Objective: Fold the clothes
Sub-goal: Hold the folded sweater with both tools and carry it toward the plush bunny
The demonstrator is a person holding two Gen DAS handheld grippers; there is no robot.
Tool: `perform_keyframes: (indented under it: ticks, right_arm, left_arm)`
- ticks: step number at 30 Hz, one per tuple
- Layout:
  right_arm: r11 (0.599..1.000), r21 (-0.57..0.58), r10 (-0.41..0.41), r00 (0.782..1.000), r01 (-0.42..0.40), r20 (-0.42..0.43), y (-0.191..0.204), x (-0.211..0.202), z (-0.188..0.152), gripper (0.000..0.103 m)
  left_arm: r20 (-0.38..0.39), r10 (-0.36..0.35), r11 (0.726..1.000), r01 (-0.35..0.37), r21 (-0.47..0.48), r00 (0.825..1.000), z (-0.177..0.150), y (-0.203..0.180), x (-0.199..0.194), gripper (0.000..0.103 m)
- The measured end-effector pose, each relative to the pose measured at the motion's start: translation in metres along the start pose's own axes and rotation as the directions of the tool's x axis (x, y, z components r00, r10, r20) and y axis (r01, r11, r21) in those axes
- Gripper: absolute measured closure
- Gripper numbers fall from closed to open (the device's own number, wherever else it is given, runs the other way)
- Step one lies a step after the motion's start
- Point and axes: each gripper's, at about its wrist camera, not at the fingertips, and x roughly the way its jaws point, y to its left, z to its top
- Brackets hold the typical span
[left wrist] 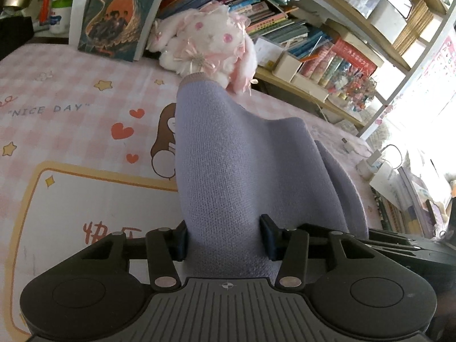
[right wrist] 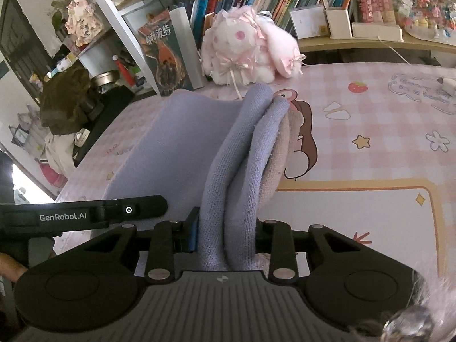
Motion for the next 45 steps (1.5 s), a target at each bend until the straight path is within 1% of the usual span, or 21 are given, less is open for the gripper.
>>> perform_keyframes:
  ticks: [14, 25, 29, 34, 39, 45]
  right_arm:
    - [1.000, 0.014, -0.007, 1.000, 0.007, 0.018, -0.011, -0.016, -0.007, 0.074]
    - [0.999, 0.028, -0.023, 1.000, 0.022, 0.018, -0.008, -0.018, -0.010, 0.074]
    - [0.999, 0.035, -0.042, 0.999, 0.041, 0.022, -0.002, -0.016, -0.011, 0.074]
    - [0.996, 0.049, -0.080, 0.996, 0.078, 0.037, 0.014, -0.010, -0.012, 0.074]
    - [0.991, 0.065, -0.124, 0.991, 0.121, 0.053, 0.043, 0.003, -0.012, 0.074]
    - [0.983, 0.084, -0.168, 0.984, 0.163, 0.058, 0.083, 0.024, -0.012, 0.074]
  left_arm:
    - [0.000, -0.005, 1.000, 0.005, 0.031, 1.000, -0.005, -0.016, 0.000, 0.056]
    - [-0.014, -0.023, 0.999, 0.023, 0.035, 1.000, -0.004, -0.011, 0.001, 0.055]
    - [-0.022, -0.046, 0.998, 0.047, 0.044, 0.999, -0.001, -0.002, 0.002, 0.055]
    - [-0.033, -0.084, 0.994, 0.087, 0.071, 0.996, 0.008, 0.018, -0.001, 0.055]
    - [-0.057, -0.124, 0.988, 0.129, 0.084, 0.991, 0.022, 0.048, -0.007, 0.055]
    - [-0.078, -0.155, 0.982, 0.163, 0.099, 0.985, 0.034, 0.087, -0.015, 0.055]
